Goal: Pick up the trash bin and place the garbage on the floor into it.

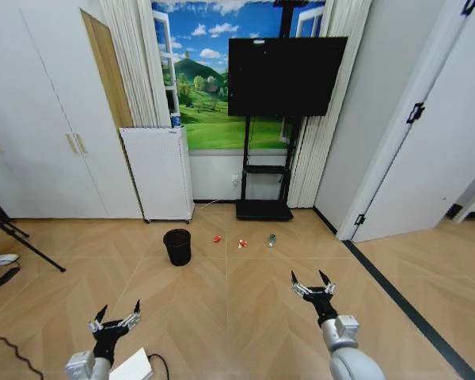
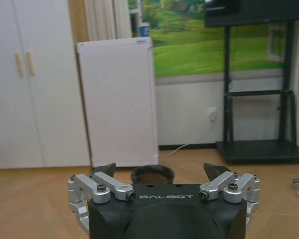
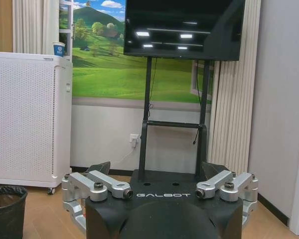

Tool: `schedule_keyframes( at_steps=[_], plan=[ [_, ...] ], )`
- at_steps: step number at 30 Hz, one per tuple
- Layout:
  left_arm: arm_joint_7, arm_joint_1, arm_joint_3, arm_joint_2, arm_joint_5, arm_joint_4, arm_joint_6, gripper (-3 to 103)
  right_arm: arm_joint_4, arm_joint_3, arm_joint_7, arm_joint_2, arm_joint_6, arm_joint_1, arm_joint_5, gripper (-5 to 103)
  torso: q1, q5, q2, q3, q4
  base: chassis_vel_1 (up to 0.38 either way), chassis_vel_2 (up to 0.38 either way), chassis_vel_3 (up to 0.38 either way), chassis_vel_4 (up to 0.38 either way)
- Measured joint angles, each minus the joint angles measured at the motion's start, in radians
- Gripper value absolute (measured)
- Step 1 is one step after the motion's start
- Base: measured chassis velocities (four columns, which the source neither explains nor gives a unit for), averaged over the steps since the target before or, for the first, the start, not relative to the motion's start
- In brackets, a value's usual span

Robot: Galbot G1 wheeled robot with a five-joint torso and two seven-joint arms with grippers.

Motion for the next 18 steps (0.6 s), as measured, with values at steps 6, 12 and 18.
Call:
schedule_keyframes(
  at_steps=[6, 12, 18],
  plan=[
    [0.054, -0.003, 0.022, 0.002, 0.006, 0.005, -0.046, 99, 0.006, -0.003, -0.008, 0.004, 0.007, -0.003, 0.005, 100, 0.000, 0.0001, 0.000, 0.000, 0.0000, 0.000, 0.000, 0.000, 0.000],
    [-0.002, -0.005, 0.041, -0.006, 0.001, -0.008, -0.050, 98, 0.020, 0.000, -0.002, 0.004, 0.015, -0.010, 0.019, 100, 0.000, 0.0000, 0.000, 0.000, 0.0000, 0.000, 0.000, 0.000, 0.000],
    [-0.119, 0.019, 0.040, -0.022, -0.006, -0.065, -0.013, 98, 0.027, 0.016, 0.016, 0.009, 0.042, -0.021, 0.012, 100, 0.000, 0.0000, 0.000, 0.000, 0.0000, 0.000, 0.000, 0.000, 0.000]
  ],
)
